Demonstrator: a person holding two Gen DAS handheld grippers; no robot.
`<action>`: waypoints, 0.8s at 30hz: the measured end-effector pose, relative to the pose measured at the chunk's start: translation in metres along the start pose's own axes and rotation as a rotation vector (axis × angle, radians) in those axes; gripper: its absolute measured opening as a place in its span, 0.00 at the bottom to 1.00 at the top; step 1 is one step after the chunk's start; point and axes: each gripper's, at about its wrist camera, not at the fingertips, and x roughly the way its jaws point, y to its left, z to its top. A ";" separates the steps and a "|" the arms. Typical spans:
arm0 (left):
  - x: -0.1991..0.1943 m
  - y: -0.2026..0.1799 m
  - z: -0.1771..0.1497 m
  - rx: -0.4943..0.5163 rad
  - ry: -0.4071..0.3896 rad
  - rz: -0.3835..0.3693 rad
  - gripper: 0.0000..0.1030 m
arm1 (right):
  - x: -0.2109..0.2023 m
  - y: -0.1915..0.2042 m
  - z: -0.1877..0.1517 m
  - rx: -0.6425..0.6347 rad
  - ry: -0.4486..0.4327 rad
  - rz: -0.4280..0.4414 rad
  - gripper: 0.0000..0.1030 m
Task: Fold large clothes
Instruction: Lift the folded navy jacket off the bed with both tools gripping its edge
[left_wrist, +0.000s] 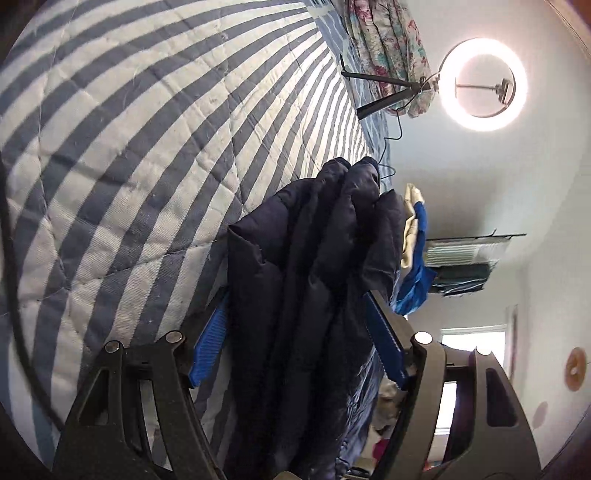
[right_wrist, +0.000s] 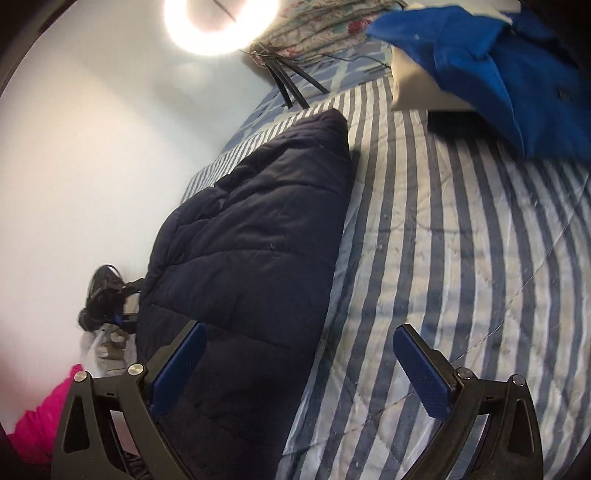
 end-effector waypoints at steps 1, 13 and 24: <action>0.000 0.002 0.000 0.000 -0.001 -0.013 0.71 | 0.001 -0.004 -0.001 0.012 0.007 0.020 0.97; 0.013 -0.007 0.001 0.131 0.112 -0.157 0.71 | 0.021 -0.016 -0.002 0.062 0.040 0.164 0.94; 0.035 -0.027 0.002 0.209 0.157 -0.140 0.71 | 0.050 0.000 0.008 0.034 0.059 0.212 0.93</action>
